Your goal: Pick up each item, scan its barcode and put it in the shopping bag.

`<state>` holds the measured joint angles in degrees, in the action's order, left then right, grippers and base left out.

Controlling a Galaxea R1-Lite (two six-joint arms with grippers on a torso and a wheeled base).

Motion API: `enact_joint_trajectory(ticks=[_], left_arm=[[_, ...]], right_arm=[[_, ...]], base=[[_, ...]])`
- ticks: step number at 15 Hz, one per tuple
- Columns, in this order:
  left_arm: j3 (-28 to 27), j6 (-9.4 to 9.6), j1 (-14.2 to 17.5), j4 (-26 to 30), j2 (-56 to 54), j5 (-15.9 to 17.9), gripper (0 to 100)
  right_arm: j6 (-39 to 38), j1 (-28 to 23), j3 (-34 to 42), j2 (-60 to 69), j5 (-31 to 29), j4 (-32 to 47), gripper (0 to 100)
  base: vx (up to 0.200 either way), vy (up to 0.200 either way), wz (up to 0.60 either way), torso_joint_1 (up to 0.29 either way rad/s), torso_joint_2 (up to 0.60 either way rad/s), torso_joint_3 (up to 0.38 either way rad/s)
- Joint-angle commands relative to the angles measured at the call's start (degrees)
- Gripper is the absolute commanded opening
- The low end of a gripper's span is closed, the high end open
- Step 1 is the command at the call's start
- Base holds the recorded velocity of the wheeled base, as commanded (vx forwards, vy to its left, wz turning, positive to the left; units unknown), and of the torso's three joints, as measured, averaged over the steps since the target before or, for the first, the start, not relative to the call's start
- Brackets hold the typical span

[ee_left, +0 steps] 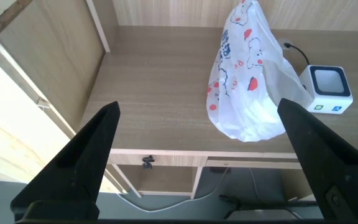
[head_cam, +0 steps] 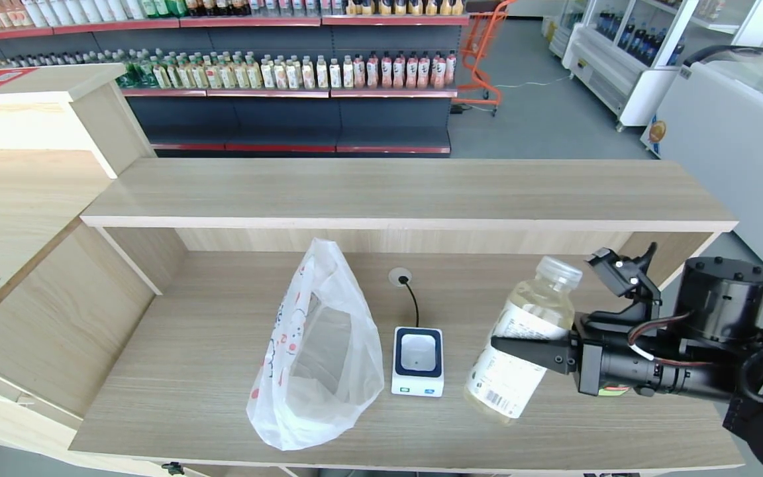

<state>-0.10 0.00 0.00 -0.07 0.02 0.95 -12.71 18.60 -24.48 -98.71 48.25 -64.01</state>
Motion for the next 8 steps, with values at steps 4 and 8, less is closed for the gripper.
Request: enact_joint_trajectory(ticks=[4,8], left_arm=[[0.0,0.00,0.0,0.0,0.0,0.0,100],[0.0,0.00,0.0,0.0,0.0,0.0,100]], right_arm=[[0.1,2.5,0.0,8.2,1.5,11.8,0],[0.4,5.2,0.1,8.4,1.2,12.5,0]], base=[[0.000,0.000,0.00,0.000,0.00,0.000],[0.000,0.000,0.00,0.000,0.00,0.000]])
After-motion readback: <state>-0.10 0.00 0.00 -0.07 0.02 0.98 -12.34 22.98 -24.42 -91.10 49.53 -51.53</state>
